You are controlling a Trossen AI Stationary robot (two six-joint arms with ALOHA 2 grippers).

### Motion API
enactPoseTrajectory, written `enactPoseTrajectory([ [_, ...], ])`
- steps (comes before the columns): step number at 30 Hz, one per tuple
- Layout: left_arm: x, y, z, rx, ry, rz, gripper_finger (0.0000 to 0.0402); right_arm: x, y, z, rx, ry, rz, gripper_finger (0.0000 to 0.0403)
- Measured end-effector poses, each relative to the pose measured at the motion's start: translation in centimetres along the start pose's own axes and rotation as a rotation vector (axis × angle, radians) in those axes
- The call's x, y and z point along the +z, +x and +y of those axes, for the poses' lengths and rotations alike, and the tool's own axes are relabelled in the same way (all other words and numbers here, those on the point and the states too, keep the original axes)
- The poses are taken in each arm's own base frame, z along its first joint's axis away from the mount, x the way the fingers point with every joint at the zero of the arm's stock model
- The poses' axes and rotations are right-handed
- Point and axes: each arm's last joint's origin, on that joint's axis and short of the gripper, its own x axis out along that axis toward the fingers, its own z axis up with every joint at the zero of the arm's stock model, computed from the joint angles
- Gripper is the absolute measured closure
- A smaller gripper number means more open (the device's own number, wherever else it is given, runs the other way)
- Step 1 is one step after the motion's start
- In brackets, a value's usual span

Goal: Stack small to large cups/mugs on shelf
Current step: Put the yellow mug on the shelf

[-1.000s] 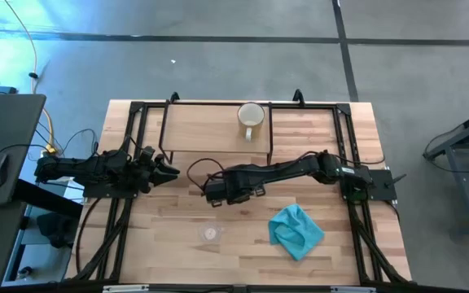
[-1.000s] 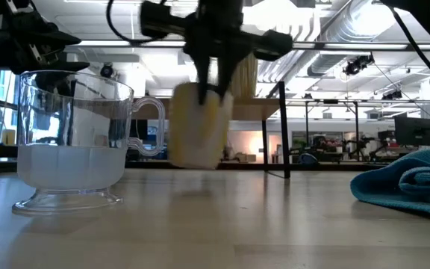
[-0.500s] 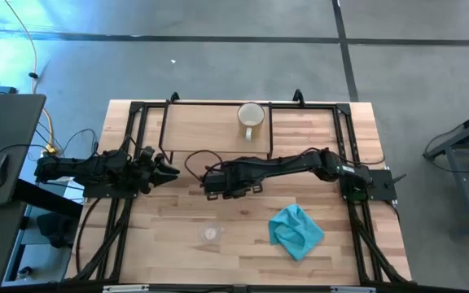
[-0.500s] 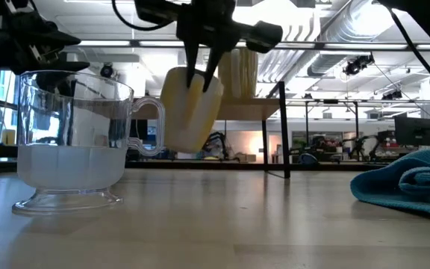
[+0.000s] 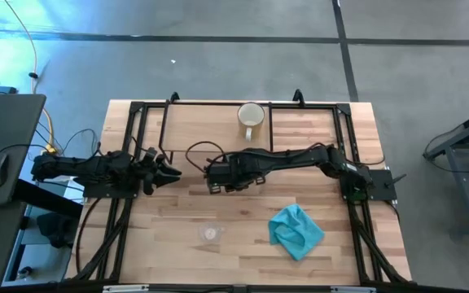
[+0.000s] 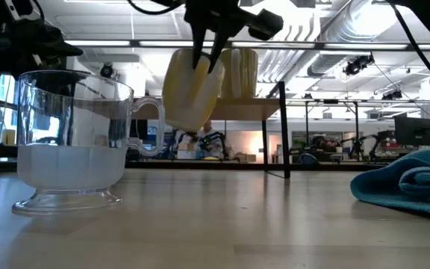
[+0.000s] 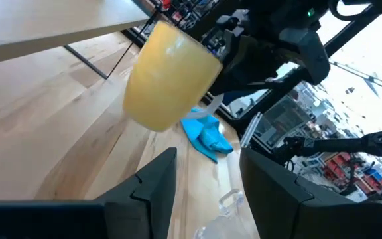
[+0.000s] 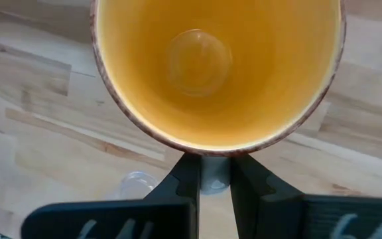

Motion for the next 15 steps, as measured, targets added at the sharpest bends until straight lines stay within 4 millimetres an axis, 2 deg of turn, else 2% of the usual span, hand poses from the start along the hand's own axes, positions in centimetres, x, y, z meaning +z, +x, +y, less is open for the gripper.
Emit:
enactPoseTrajectory([
  [15,0.04,0.06,0.07,0.022,-0.009,-0.015,0.0247,0.22,-0.64,-0.02,0.019,-0.096,-0.04,0.038],
])
